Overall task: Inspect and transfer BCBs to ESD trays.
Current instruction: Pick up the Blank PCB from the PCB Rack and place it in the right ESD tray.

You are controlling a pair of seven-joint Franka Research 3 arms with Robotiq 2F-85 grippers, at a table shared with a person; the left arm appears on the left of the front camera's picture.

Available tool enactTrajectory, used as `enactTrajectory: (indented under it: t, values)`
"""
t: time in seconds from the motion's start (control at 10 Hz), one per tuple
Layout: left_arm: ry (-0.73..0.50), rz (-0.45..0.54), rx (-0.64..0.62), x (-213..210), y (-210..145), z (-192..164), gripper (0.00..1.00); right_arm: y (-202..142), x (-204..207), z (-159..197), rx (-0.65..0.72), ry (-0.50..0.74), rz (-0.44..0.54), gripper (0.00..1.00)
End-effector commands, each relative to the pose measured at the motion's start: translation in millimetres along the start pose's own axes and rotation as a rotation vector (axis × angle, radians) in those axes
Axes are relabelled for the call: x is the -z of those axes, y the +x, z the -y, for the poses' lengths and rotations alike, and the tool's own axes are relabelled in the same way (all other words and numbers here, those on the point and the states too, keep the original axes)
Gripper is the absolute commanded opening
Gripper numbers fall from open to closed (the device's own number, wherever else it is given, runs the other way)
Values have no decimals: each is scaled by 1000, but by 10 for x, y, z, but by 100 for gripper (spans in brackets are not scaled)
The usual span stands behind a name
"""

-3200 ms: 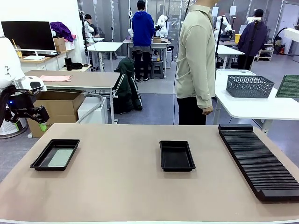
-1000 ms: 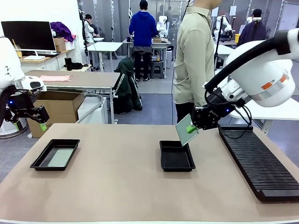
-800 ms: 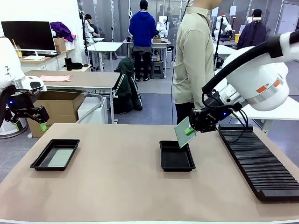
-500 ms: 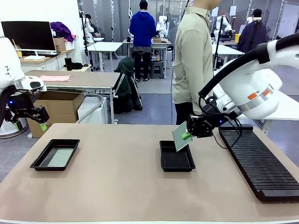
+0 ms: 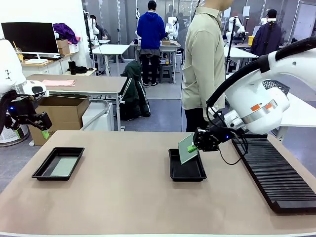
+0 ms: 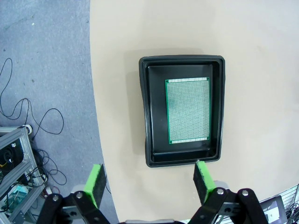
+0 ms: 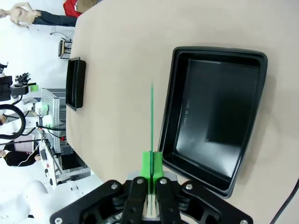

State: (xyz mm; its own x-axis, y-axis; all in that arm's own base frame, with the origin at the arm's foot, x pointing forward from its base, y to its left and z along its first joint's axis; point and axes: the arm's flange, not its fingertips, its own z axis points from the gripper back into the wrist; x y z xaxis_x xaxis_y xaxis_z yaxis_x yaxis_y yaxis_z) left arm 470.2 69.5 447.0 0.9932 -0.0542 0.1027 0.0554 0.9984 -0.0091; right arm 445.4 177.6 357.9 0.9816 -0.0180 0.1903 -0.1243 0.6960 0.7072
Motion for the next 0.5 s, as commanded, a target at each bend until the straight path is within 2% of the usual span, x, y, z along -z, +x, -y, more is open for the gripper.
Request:
enactTrajectory:
  t: [0.0, 0.4]
  values:
    - [2, 4, -2, 8, -6, -8, 100, 69, 199, 84, -3, 22, 28, 2]
    - [2, 4, -2, 8, -6, -8, 100, 129, 412, 279, 26, 41, 10, 2]
